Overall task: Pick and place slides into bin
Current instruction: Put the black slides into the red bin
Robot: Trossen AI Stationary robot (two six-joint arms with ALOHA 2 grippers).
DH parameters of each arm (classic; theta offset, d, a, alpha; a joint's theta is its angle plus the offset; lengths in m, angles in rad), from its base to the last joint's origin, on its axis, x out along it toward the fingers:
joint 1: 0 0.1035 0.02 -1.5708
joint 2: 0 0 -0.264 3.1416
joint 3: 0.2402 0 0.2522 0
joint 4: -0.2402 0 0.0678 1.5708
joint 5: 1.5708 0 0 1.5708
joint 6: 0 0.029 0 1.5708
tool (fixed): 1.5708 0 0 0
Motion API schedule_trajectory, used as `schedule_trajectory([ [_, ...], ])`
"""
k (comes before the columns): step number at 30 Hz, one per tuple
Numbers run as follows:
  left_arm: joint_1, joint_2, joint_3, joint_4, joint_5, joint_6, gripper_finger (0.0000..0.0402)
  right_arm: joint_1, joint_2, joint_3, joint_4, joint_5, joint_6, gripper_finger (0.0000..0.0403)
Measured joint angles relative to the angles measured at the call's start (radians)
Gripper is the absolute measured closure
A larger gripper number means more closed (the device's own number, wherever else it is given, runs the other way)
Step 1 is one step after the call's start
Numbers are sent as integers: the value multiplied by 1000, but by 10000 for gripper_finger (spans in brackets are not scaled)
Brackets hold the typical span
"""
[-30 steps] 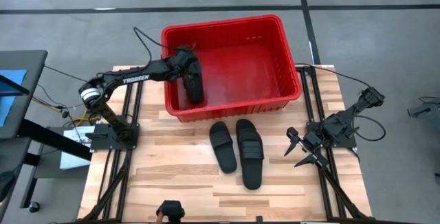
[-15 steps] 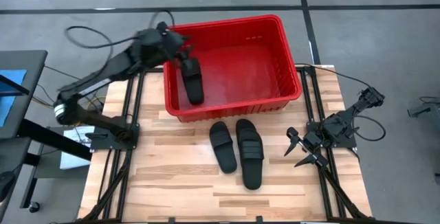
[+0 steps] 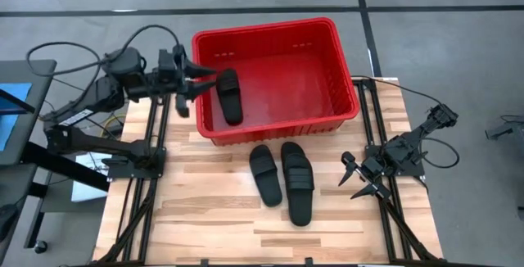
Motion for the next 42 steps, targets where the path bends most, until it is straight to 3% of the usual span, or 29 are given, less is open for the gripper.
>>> schedule_trajectory([
  [6, -145, 14, 0, -12, -25, -42, 255, 0, 0, 0, 0, 1, 0, 159],
  [13, -344, 64, -1, -9, -306, -45, 255, 0, 0, 0, 18, 2, 19, 159],
  [18, -462, 85, -1, 11, -433, -31, 255, 0, 0, 0, 19, 3, 19, 159],
  [23, -520, 86, -1, 15, -505, -31, 255, 0, 0, 0, 16, 3, 18, 159],
  [29, -534, 86, -1, 16, -516, -33, 255, 0, 0, 0, 17, 3, 26, 159],
  [42, -534, 86, -1, 17, -567, -33, 255, 0, 0, 0, 145, 15, 560, 159],
])
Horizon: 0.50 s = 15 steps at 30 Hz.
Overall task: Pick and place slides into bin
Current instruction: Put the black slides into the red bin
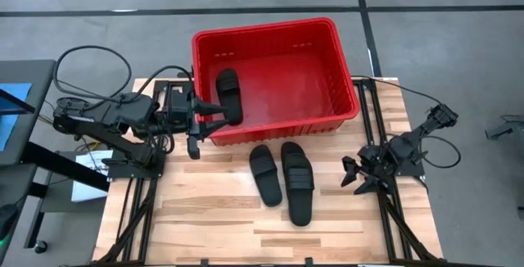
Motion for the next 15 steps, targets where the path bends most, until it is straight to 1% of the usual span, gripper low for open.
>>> schedule_trajectory([
  [3, 0, 0, 0, 0, 0, 0, 255, -1, 0, 0, 5, 60, 44, 159],
  [7, 0, 0, 0, 0, 0, 0, 255, -1, 0, 0, 33, 116, 21, 159],
  [9, 0, 0, 0, 0, 0, -1, 255, -1, 0, 2, 109, 135, -54, 159],
  [15, 0, 0, 0, 0, 1, -3, 255, -1, -1, 99, 344, 157, -439, 159],
])
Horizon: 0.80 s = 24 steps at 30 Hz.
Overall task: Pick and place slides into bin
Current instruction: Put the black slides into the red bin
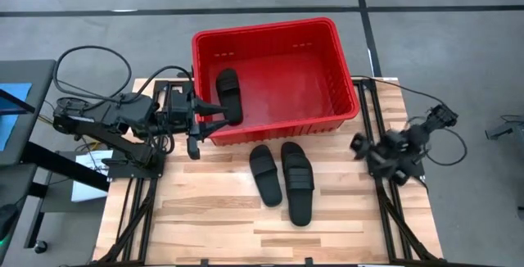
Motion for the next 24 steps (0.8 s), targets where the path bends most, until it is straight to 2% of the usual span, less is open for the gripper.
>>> schedule_trajectory([
  [6, 0, 0, 0, 0, -1, -3, 255, 0, 0, 118, 81, 13, -193, 159],
  [15, 0, 0, 0, 0, -4, -21, 255, 0, 1, 172, 99, 31, -200, 159],
  [19, 0, 0, 0, 0, -35, -35, 255, 0, 1, 181, 111, 31, -215, 159],
  [22, 0, 0, 0, 0, -66, -52, 255, 0, 20, 251, 10, 50, -255, 159],
  [24, 0, 0, 0, 0, -86, -66, 255, 0, 61, 335, -143, 87, -281, 159],
])
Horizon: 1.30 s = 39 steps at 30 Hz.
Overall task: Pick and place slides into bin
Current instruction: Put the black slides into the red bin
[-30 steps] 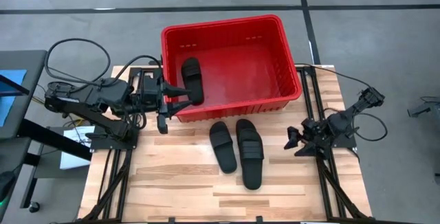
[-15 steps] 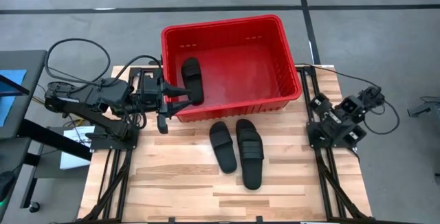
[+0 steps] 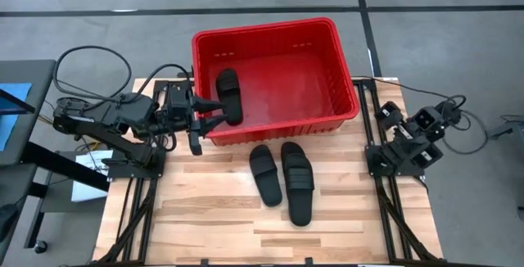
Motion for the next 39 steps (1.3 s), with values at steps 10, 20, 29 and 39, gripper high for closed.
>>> schedule_trajectory([
  [10, 0, 5, 0, -1, -14, -110, 255, 0, 365, 536, -972, 192, 31, 159],
  [20, -17, 6, 0, -10, -12, -134, 255, 3, 654, 714, -1405, 210, 275, 159],
  [29, -53, 5, 0, -11, -11, -71, 255, 89, 834, 697, -1500, 213, 609, 159],
  [39, -105, 5, 0, -17, -10, -57, 255, 175, 1125, 697, -1492, 448, 970, 159],
])
